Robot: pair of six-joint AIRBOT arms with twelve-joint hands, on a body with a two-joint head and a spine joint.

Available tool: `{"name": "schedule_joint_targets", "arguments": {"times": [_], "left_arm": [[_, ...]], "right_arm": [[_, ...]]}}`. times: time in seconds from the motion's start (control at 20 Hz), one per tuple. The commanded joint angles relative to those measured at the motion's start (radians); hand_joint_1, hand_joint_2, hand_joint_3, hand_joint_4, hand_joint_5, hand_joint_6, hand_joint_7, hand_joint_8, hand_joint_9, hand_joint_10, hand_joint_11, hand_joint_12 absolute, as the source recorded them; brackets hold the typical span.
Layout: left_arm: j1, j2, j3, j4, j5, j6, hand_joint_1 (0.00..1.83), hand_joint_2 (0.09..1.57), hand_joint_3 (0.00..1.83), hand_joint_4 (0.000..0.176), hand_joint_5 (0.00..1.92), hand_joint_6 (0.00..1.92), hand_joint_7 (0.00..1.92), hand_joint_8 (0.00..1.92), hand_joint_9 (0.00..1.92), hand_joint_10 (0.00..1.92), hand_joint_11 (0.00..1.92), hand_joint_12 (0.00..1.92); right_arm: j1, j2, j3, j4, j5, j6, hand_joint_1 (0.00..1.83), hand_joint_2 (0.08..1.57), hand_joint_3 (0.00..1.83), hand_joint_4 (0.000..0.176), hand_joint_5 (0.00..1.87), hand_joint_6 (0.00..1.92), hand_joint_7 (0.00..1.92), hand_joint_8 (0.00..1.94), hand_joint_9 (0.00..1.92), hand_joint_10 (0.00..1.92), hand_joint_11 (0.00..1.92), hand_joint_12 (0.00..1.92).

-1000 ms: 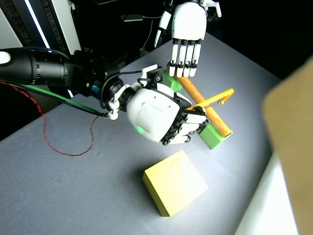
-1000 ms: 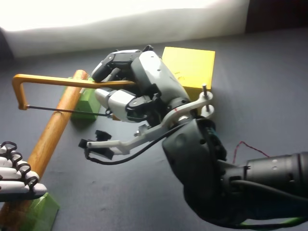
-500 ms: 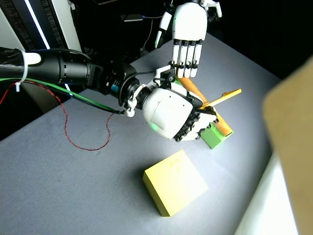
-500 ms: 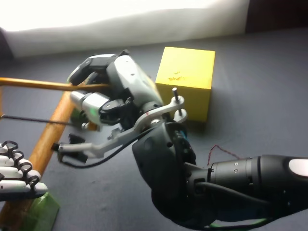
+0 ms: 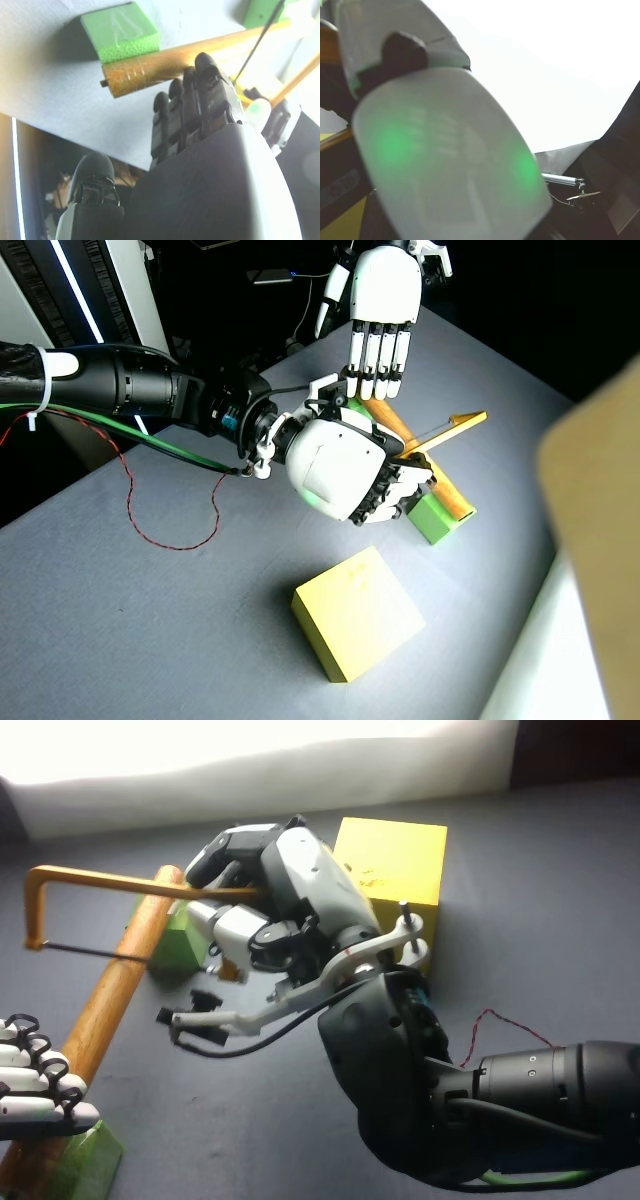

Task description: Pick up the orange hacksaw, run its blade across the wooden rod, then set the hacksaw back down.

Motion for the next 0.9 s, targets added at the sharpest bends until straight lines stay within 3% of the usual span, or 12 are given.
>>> {"name": "schedule_joint_targets", "arguments": {"times": [0.0,0.05,0.1,0.15,0.2,0.25,0.35,0.6,0.7,0.85], "left_arm": [[-0.009,-0.006,-0.002,-0.017,-0.024,0.000,0.02,1.29,0.00,0.000,0.18,0.00,0.18,0.00,0.14,0.00,0.00,0.38],[-0.010,-0.006,-0.002,-0.017,-0.024,0.000,0.02,1.29,0.00,0.000,0.19,0.00,0.20,0.01,0.16,0.00,0.00,0.42],[-0.010,-0.006,-0.002,-0.017,-0.024,0.000,0.02,1.29,0.00,0.000,0.19,0.00,0.20,0.00,0.16,0.00,0.00,0.43],[-0.010,-0.006,-0.002,-0.017,-0.024,0.000,0.02,1.29,0.00,0.000,0.20,0.01,0.20,0.00,0.16,0.00,0.00,0.43],[-0.011,-0.006,-0.002,-0.017,-0.024,0.000,0.03,1.29,0.00,0.000,0.21,0.01,0.21,0.00,0.17,0.00,0.00,0.43],[-0.011,-0.006,-0.002,-0.017,-0.024,0.000,0.01,1.29,0.00,0.000,0.18,0.00,0.19,0.00,0.16,0.00,0.00,0.42],[-0.011,-0.006,-0.003,-0.017,-0.022,0.000,0.00,1.29,0.00,0.000,0.17,0.00,0.20,0.01,0.17,0.01,0.00,0.42],[-0.014,-0.006,-0.005,-0.017,-0.022,0.000,0.00,1.31,0.00,0.000,0.16,0.00,0.17,0.00,0.14,0.00,0.00,0.29],[-0.014,-0.007,-0.006,-0.017,-0.022,0.000,0.02,1.31,0.00,0.000,0.18,0.00,0.19,0.00,0.16,0.00,0.00,0.36],[-0.016,-0.008,-0.005,-0.017,-0.019,0.000,0.00,1.32,0.00,0.000,0.15,0.00,0.16,0.00,0.14,0.00,0.00,0.31]], "right_arm": [[0.007,0.011,0.003,-0.117,0.114,0.016,1.22,1.14,0.00,0.000,0.92,0.97,0.98,1.12,1.09,0.65,0.89,1.10],[0.007,0.015,0.004,-0.141,0.121,0.027,1.34,1.12,0.00,0.000,0.90,0.95,0.94,1.07,1.00,1.08,0.89,1.10],[0.005,0.020,0.004,-0.175,0.122,0.046,1.37,1.12,0.00,0.000,0.90,0.94,0.92,1.08,0.98,1.18,0.89,1.10],[0.005,0.024,0.004,-0.212,0.115,0.054,1.25,1.13,0.00,0.000,0.93,0.95,0.96,1.11,1.01,0.91,0.89,1.09],[0.006,0.028,0.004,-0.241,0.102,0.070,1.35,1.12,0.00,0.000,0.91,0.93,0.93,1.08,0.98,1.15,0.88,1.09],[0.006,0.031,0.004,-0.278,0.096,0.074,1.25,1.13,0.00,0.000,0.91,0.97,0.98,1.11,1.01,0.90,0.88,1.09],[0.002,0.035,0.003,-0.351,0.084,0.084,1.23,1.14,0.00,0.000,0.89,1.00,1.00,1.11,1.08,0.70,0.92,1.05],[-0.012,0.038,0.002,-0.412,0.084,0.076,1.23,1.13,0.00,0.000,0.94,0.91,0.99,1.14,1.08,0.70,0.87,1.14],[-0.019,0.037,0.001,-0.412,0.089,0.048,1.24,1.13,0.00,0.000,0.95,0.88,0.98,1.18,1.07,0.75,0.87,1.16],[-0.029,0.031,0.002,-0.403,0.076,0.016,1.24,1.13,0.00,0.000,0.91,0.95,1.01,1.12,1.08,0.75,0.90,1.14]]}}
